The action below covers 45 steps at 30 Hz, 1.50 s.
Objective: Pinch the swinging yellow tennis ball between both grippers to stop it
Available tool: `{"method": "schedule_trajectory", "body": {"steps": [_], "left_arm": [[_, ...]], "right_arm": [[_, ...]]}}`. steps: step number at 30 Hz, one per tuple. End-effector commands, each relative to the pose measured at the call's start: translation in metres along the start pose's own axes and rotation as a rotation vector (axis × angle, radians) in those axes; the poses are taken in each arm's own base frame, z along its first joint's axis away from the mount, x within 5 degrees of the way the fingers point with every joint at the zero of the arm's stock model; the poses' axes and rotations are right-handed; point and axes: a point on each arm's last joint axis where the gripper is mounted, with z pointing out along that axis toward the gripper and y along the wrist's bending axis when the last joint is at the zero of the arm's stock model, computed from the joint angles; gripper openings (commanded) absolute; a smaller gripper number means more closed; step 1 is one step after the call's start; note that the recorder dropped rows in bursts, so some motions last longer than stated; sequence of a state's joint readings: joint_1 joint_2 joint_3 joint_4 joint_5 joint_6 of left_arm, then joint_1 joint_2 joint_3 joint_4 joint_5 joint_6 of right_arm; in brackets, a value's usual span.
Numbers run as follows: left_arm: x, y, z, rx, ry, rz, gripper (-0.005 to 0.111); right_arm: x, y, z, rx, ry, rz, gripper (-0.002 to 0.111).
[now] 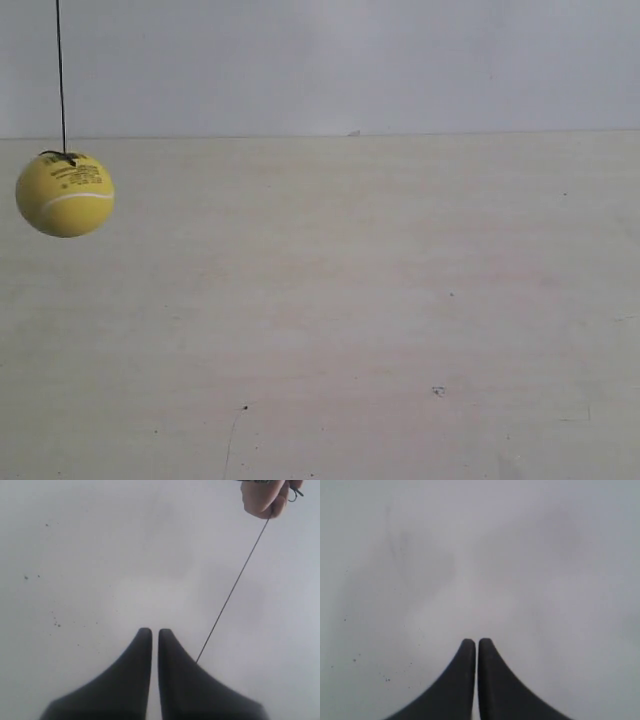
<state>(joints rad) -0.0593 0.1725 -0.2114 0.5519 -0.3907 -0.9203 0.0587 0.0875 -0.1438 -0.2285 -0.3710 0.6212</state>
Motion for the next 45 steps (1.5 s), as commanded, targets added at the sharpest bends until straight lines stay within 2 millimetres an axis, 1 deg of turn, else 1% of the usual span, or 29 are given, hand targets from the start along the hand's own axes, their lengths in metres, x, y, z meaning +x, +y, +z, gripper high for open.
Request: {"method": "schedule_trajectory", "body": {"steps": [1,3,6,10,13,17,22,23,26,27,29,31,35,39,41,45], "left_arm": [[-0.010,-0.009,0.030,0.073,0.121,0.045,0.005],[-0.009,-0.012,0.043,0.128,0.195,0.087,0.005],[0.000,-0.015,0.064,0.233,0.316,0.130,0.005],[0.022,-0.010,0.086,0.309,0.434,0.084,0.005],[0.045,-0.005,0.098,0.376,0.527,0.018,0.005],[0.072,0.000,0.111,0.503,0.574,0.005,0.005],[0.088,0.005,0.124,0.547,0.613,-0.031,0.005],[0.094,0.005,0.128,0.568,0.625,-0.002,0.005],[0.109,0.001,0.130,0.602,0.668,0.067,0.005],[0.117,0.001,0.131,0.579,0.700,0.124,0.005],[0.124,0.001,0.133,0.532,0.729,0.197,0.005],[0.128,-0.001,0.134,0.545,0.719,0.223,0.005],[0.130,0.000,0.135,0.543,0.717,0.208,0.005],[0.130,0.000,0.136,0.546,0.706,0.226,0.005],[0.130,0.000,0.136,0.546,0.706,0.226,0.005],[0.130,0.000,0.136,0.543,0.705,0.224,0.005]], "right_arm": [[-0.007,0.009,0.023,-0.053,0.105,-0.049,0.000],[-0.007,0.013,0.034,-0.084,0.161,-0.057,0.000],[-0.002,0.018,0.052,-0.141,0.254,-0.087,0.000],[0.016,0.020,0.074,-0.214,0.380,-0.085,0.000],[0.035,0.021,0.086,-0.289,0.458,-0.065,0.000],[0.057,0.022,0.096,-0.385,0.532,-0.020,0.000],[0.084,0.023,0.102,-0.513,0.616,0.020,0.000],[0.090,0.025,0.103,-0.582,0.614,0.035,0.000],[0.104,0.023,0.106,-0.624,0.638,0.063,0.000],[0.111,0.022,0.106,-0.621,0.667,0.075,0.000],[0.119,0.025,0.106,-0.662,0.678,0.048,0.000],[0.123,0.030,0.105,-0.705,0.668,0.025,0.000],[0.124,0.033,0.106,-0.703,0.646,-0.006,0.000],[0.123,0.033,0.114,-0.689,0.645,-0.015,0.000],[0.124,0.037,0.118,-0.700,0.656,-0.007,0.000],[0.128,0.047,0.126,-0.711,0.692,-0.050,0.000]]}}
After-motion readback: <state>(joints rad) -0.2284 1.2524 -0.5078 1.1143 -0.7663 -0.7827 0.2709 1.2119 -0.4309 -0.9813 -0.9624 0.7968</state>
